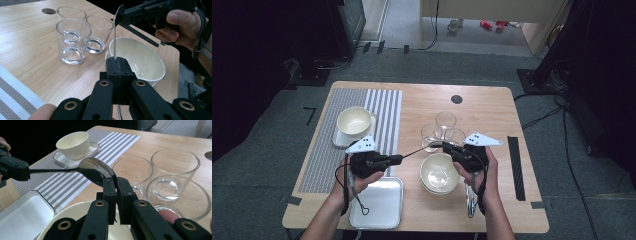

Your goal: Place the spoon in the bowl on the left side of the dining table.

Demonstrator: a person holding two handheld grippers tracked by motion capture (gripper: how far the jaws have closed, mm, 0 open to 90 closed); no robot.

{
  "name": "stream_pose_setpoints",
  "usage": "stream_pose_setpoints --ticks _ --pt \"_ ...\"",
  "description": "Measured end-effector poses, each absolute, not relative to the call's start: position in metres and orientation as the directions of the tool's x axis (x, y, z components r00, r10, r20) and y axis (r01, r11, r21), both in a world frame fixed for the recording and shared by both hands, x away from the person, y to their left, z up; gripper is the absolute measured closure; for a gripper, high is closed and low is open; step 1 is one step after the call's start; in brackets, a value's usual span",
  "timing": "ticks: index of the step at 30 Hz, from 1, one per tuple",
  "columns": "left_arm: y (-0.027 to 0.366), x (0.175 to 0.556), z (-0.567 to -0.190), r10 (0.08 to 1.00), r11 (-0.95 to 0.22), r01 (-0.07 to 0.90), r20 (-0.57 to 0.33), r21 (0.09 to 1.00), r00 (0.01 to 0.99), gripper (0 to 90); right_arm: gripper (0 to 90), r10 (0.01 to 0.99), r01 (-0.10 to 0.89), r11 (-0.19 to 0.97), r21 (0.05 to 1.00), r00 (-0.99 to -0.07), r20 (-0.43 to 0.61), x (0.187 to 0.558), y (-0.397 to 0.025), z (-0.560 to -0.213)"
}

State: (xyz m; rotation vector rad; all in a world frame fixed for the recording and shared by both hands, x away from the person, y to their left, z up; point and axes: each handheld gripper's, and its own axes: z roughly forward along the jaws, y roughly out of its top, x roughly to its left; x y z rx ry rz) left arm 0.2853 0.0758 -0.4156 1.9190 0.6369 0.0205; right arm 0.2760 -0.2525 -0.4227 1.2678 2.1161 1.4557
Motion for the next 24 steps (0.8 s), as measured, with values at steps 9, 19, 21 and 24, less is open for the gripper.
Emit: stream_pose_setpoints --ticks 9,19,21,24 --pt "0.077 0.285 -0.416 0.432 -0.281 0.429 -0.286 0.859 0.855 90.0 86.8 0.781 0.499 0.077 0.863 -0.568 0.258 0.276 -0.251 -0.422" --pt "0.076 0.286 -0.419 0.432 -0.283 0.444 -0.301 0.85 0.85 90.0 86.1 0.784 0.48 0.068 0.875 -0.568 0.251 0.277 -0.25 -0.417" --pt "0.076 0.286 -0.418 0.433 -0.276 0.444 -0.302 0.852 0.849 90.0 85.3 0.784 0.479 0.066 0.875 -0.567 0.251 0.277 -0.25 -0.416" --pt "0.077 0.285 -0.416 0.43 -0.265 0.438 -0.301 0.859 0.851 90.0 80.3 0.781 0.473 0.062 0.879 -0.572 0.252 0.278 -0.249 -0.415"
